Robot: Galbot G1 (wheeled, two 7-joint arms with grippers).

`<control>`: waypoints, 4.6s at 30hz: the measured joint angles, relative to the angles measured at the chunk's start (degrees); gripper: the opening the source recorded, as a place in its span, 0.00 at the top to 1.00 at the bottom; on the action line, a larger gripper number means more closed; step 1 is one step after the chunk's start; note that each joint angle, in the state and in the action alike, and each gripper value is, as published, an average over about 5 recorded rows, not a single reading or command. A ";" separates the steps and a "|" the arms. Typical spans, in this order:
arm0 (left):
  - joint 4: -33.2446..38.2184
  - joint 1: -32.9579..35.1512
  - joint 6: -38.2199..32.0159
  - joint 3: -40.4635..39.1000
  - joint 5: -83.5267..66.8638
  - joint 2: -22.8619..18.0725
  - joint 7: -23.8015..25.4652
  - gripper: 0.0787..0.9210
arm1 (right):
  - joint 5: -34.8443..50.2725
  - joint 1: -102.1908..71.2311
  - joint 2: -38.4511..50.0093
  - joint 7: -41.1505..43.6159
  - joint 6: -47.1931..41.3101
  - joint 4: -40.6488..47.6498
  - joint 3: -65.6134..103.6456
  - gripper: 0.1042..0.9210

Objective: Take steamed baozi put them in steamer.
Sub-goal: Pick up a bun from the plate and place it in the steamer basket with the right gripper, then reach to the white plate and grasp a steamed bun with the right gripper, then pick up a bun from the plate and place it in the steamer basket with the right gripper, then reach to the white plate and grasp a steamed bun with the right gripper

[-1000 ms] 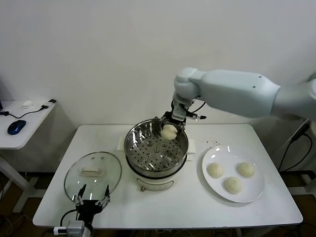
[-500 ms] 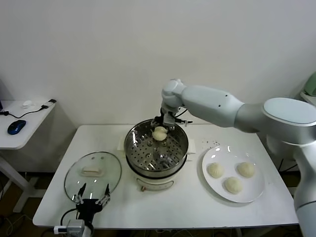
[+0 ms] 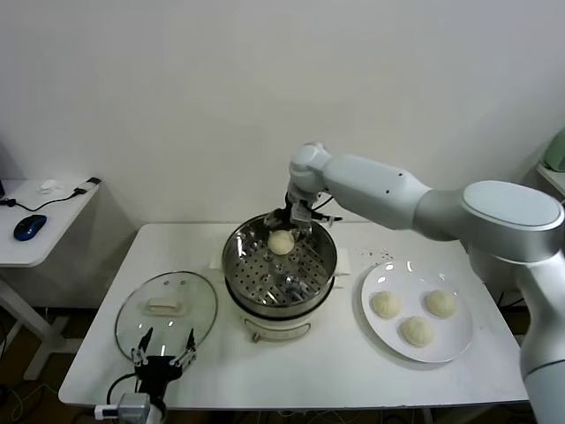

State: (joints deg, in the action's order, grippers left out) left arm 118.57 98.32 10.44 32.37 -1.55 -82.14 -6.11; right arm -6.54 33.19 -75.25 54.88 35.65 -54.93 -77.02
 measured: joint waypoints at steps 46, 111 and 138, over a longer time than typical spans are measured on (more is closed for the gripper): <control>-0.51 1.51 -1.80 1.10 0.48 -1.56 -0.63 0.12 | 34.75 -10.34 31.00 -9.34 -54.89 -17.11 -10.81 0.12; 1.59 1.83 -0.81 -0.42 0.86 -0.65 -0.79 0.12 | 60.50 4.33 -3.04 -16.81 -67.93 -14.96 -11.72 0.35; 2.88 2.97 -1.15 -1.09 1.55 -1.29 -0.95 0.12 | 56.23 11.52 3.73 -4.80 -55.45 -14.89 -14.92 0.12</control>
State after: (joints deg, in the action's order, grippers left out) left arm 121.45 101.29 9.29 31.29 0.00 -83.43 -7.05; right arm 49.68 44.71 -71.51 50.09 -19.80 -69.82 -91.94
